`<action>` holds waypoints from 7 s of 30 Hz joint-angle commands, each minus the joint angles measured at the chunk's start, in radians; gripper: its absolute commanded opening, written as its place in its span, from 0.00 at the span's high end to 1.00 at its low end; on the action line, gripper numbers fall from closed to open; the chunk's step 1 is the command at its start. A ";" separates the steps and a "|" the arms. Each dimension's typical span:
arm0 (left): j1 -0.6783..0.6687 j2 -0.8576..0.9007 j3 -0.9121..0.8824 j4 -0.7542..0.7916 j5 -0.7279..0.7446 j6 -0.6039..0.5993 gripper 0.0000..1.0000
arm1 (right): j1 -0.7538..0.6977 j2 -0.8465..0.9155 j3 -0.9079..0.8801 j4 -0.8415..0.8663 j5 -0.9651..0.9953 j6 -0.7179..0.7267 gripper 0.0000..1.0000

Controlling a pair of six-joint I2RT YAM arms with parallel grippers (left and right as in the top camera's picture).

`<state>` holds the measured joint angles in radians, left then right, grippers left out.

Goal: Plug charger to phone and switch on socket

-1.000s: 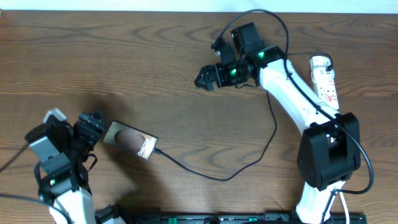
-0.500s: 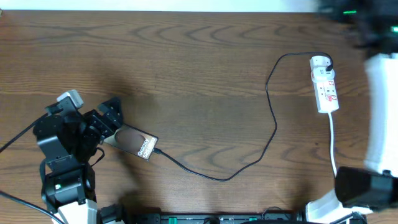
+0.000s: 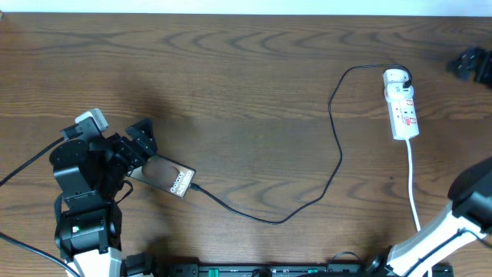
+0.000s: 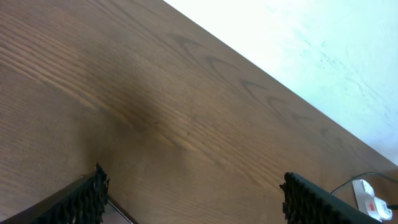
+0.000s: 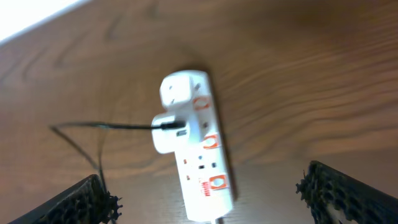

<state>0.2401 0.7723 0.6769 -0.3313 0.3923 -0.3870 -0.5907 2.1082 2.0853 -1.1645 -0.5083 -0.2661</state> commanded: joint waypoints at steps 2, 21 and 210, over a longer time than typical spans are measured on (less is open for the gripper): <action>-0.004 -0.003 0.016 0.001 -0.012 0.016 0.13 | 0.022 0.088 -0.003 -0.010 -0.146 -0.111 0.01; -0.004 -0.002 0.016 -0.028 -0.013 0.016 0.13 | 0.192 0.247 -0.003 0.024 0.110 0.052 0.01; -0.183 -0.768 -0.672 0.280 -0.153 0.480 0.13 | 0.307 -0.557 -0.278 0.146 0.361 0.476 0.01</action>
<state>0.0517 0.0109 0.0116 -0.0013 0.2295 0.0834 -0.3359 1.6531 1.9110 -1.0920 -0.1562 0.2237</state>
